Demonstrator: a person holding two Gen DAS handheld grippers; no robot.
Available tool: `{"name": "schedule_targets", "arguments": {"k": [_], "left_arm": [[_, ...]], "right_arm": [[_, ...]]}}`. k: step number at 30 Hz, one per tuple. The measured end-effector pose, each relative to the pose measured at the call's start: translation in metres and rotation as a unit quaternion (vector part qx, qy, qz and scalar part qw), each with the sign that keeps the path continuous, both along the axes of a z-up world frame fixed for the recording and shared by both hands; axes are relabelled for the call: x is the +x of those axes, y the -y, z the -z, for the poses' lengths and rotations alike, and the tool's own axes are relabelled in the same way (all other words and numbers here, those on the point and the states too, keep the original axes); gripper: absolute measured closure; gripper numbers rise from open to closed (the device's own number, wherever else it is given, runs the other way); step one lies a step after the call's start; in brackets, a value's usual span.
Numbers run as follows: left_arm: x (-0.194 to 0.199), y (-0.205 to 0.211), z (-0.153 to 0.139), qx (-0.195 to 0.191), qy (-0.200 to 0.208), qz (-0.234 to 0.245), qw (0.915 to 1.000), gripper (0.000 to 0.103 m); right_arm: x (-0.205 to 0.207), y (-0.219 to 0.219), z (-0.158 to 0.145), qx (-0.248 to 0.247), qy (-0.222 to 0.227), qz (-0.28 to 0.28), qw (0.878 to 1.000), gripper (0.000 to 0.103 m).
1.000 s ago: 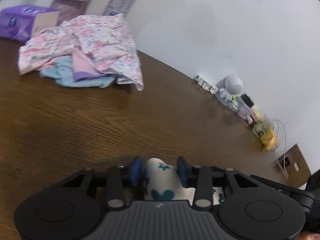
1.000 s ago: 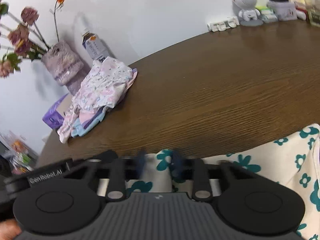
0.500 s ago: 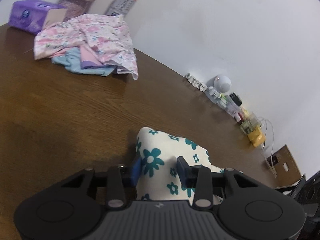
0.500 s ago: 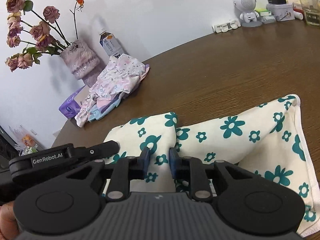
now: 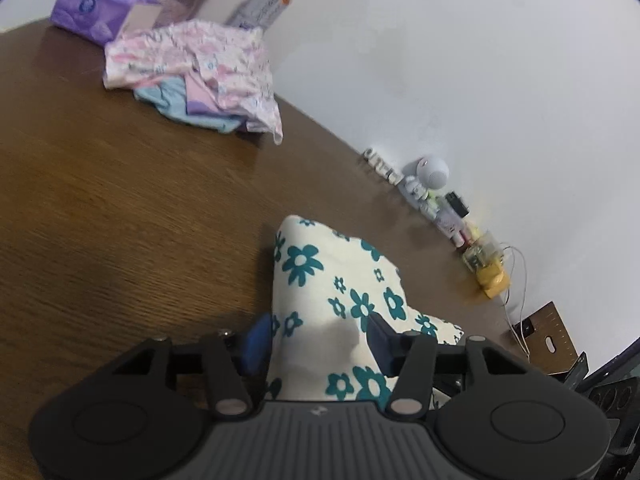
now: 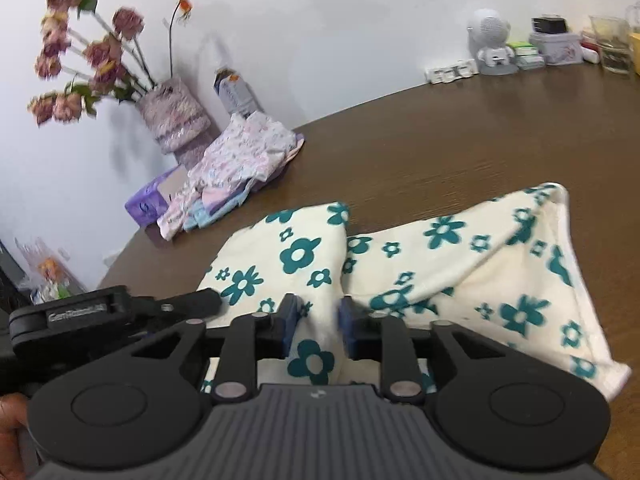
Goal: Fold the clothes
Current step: 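Lift the pinched bundle edge with both tools and roll it over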
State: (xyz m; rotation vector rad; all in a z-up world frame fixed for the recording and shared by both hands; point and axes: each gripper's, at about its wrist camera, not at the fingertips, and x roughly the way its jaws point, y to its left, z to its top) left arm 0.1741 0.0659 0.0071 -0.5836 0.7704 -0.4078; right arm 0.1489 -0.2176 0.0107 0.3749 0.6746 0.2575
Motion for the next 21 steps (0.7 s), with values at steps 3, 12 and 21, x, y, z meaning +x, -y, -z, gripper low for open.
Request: {"name": "schedule_targets", "arguments": {"k": [3, 12, 21], "left_arm": [[-0.003, 0.006, 0.002, 0.003, 0.003, 0.012, 0.9999, 0.063], [-0.016, 0.001, 0.003, 0.004, 0.009, 0.003, 1.0000, 0.054], [-0.023, 0.000, 0.004, 0.018, 0.014, -0.007, 0.9997, 0.050]], "right_arm": [[-0.005, -0.001, 0.000, 0.000, 0.003, -0.001, 1.000, 0.080], [-0.019, 0.000, -0.005, 0.002, 0.020, -0.002, 1.000, 0.060], [-0.025, -0.001, 0.000, 0.014, 0.012, -0.013, 1.000, 0.076]]}}
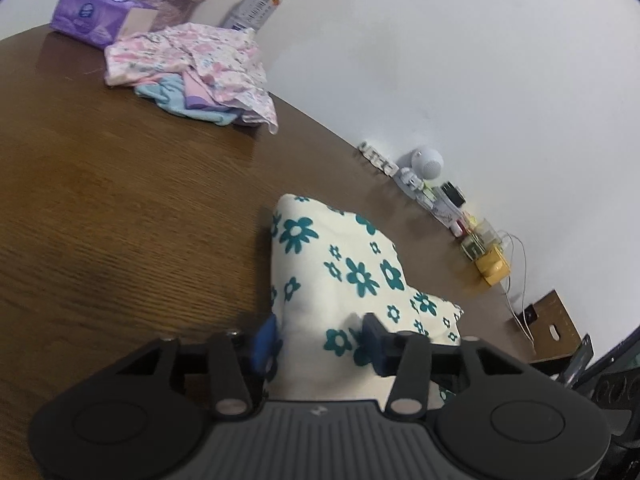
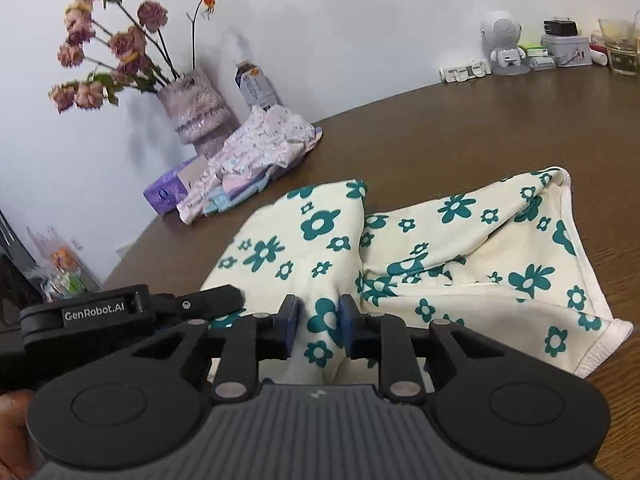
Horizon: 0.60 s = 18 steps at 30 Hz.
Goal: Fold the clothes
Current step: 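Lift the pinched bundle edge with both tools and roll it over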
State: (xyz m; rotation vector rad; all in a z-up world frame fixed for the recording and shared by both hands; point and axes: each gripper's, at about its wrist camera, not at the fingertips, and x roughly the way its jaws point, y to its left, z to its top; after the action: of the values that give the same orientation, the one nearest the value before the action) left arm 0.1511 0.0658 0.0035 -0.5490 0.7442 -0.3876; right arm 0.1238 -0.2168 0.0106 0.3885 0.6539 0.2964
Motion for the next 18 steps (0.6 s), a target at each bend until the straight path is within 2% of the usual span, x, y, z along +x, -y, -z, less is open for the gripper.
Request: {"name": "schedule_targets", "arguments": {"k": [3, 4, 7, 9, 10, 11, 13, 15, 17, 18], "left_arm": [[-0.004, 0.002, -0.001, 0.011, 0.013, 0.009, 0.9998, 0.056], [-0.004, 0.005, 0.000, 0.014, 0.013, 0.016, 0.9997, 0.065], [-0.004, 0.007, 0.000, 0.022, 0.016, 0.018, 0.9995, 0.064], [-0.006, 0.005, -0.002, 0.024, 0.016, 0.008, 0.9996, 0.056], [-0.008, 0.003, -0.003, 0.025, 0.016, 0.002, 0.9996, 0.048], [-0.010, 0.002, -0.005, 0.027, 0.019, -0.001, 0.9995, 0.046], [-0.013, 0.001, -0.006, 0.032, 0.025, -0.002, 0.9992, 0.046], [-0.011, 0.004, -0.004, 0.037, 0.021, 0.004, 0.9991, 0.048], [-0.009, 0.006, 0.001, 0.039, 0.021, 0.017, 0.9989, 0.060], [-0.009, 0.007, 0.001, 0.041, 0.023, 0.019, 0.9987, 0.060]], "right_arm": [[-0.006, 0.003, -0.002, 0.001, 0.006, 0.002, 1.000, 0.074], [-0.005, 0.003, -0.001, -0.002, 0.003, -0.001, 1.000, 0.074], [0.000, -0.004, 0.006, -0.014, -0.007, -0.007, 1.000, 0.076], [-0.003, -0.005, 0.006, -0.015, -0.003, -0.006, 1.000, 0.075], [-0.004, -0.003, 0.005, -0.010, -0.002, -0.005, 1.000, 0.075], [-0.006, -0.001, 0.004, -0.004, -0.002, -0.004, 1.000, 0.073], [-0.009, 0.002, 0.003, 0.005, 0.002, -0.004, 1.000, 0.063], [-0.010, 0.001, 0.005, 0.000, -0.001, -0.008, 1.000, 0.063], [-0.007, -0.003, 0.010, -0.004, -0.012, -0.015, 1.000, 0.072], [-0.007, -0.004, 0.010, -0.011, -0.009, -0.015, 1.000, 0.072]]}}
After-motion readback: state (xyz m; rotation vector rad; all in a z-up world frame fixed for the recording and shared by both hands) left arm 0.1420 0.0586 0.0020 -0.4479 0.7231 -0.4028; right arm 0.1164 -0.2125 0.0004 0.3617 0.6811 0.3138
